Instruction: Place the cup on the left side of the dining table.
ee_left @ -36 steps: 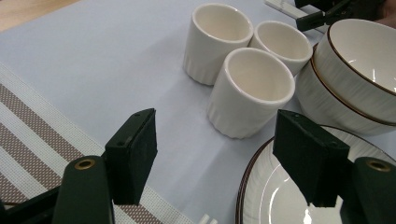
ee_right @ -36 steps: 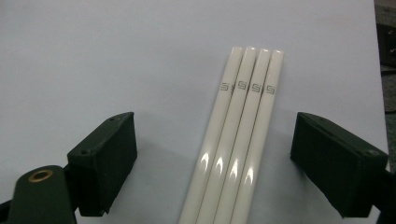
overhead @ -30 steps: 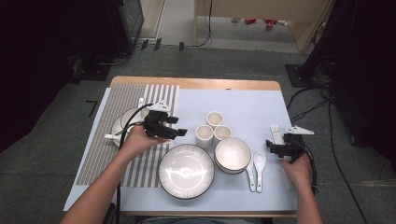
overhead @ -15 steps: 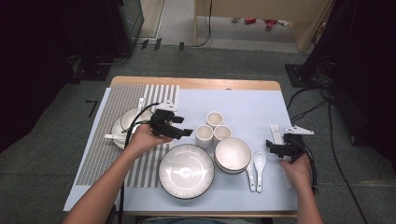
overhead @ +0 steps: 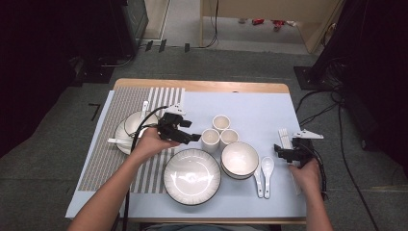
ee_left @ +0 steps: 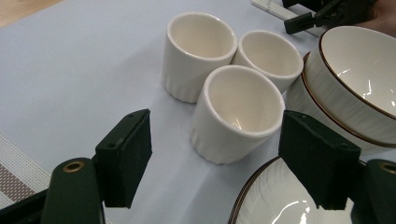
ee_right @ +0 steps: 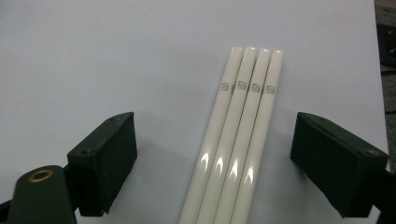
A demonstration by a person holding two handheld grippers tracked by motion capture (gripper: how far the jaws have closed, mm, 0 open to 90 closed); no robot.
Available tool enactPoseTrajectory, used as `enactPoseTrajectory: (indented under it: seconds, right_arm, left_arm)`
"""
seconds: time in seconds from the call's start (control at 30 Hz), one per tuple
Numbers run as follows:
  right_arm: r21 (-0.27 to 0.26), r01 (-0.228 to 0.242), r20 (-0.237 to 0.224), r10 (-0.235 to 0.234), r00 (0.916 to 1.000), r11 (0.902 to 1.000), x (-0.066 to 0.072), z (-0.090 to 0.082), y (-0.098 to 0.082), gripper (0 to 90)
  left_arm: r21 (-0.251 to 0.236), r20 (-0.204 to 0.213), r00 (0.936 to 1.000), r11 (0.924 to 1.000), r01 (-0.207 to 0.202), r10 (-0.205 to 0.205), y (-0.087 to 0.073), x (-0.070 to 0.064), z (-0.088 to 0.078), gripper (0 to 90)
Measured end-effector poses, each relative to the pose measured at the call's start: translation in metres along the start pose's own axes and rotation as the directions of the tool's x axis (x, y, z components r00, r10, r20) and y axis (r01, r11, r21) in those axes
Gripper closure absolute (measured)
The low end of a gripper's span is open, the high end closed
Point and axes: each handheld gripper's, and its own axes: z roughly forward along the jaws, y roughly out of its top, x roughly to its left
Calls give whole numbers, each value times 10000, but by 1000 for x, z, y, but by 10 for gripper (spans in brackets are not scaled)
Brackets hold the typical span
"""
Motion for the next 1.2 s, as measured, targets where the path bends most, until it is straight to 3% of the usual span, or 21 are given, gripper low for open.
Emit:
enactPoseTrajectory:
  seconds: [0.63, 1.2]
  right_arm:
    - [3, -2, 0, 2, 10000, 10000, 0, 0, 0, 142]
    - [1, -1, 1, 1, 10000, 10000, 0, 0, 0, 142]
  left_arm:
    - [21, 139, 9996, 9997, -248, 248, 7, -8, 12, 265]
    - [-158, 265, 9995, 9997, -173, 177, 8, -11, 24, 261]
